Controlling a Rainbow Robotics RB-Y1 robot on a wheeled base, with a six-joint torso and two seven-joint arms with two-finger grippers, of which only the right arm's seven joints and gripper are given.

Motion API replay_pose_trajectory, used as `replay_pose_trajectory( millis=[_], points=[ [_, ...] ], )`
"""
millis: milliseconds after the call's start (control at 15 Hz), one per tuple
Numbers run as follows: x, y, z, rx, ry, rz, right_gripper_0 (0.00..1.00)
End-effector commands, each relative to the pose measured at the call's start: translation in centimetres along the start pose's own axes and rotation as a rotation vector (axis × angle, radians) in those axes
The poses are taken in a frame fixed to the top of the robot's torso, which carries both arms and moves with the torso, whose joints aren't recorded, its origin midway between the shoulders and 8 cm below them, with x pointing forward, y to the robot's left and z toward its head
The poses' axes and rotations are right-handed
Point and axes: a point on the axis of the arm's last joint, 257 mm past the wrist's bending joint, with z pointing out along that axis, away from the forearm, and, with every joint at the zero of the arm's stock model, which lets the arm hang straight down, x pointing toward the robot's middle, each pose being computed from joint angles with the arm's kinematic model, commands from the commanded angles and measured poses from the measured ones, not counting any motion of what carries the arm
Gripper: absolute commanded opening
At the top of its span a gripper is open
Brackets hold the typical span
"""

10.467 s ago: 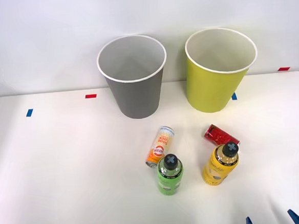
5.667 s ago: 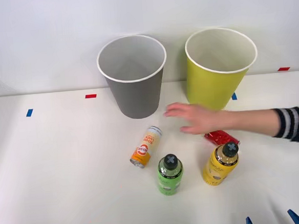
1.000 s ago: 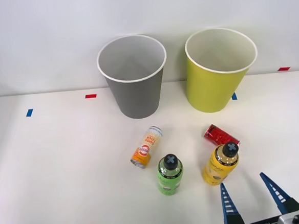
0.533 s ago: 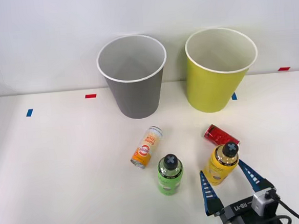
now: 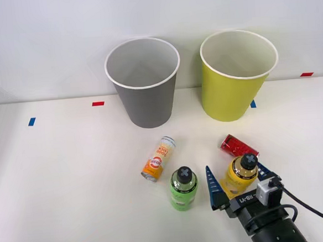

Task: Put cans in the gray bin, plastic bottles in the light green bin

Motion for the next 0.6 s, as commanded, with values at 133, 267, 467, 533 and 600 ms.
replay_pose_trajectory(
  millis=[133, 267, 467, 533, 600],
  points=[
    [-0.02, -0.04, 0.24, 0.005, 0.001, 0.0, 0.88],
    [0.08, -0.09, 0.18, 0.007, 0.004, 0.001, 0.02],
    [0.03, -0.11, 0.22, 0.011, 0.002, 0.0, 0.0],
    [0.0, -0.09, 0.26, 0.012, 0.001, 0.003, 0.0],
    [0.02, -0.06, 0.25, 0.014, 0.001, 0.002, 0.0]
  ],
)
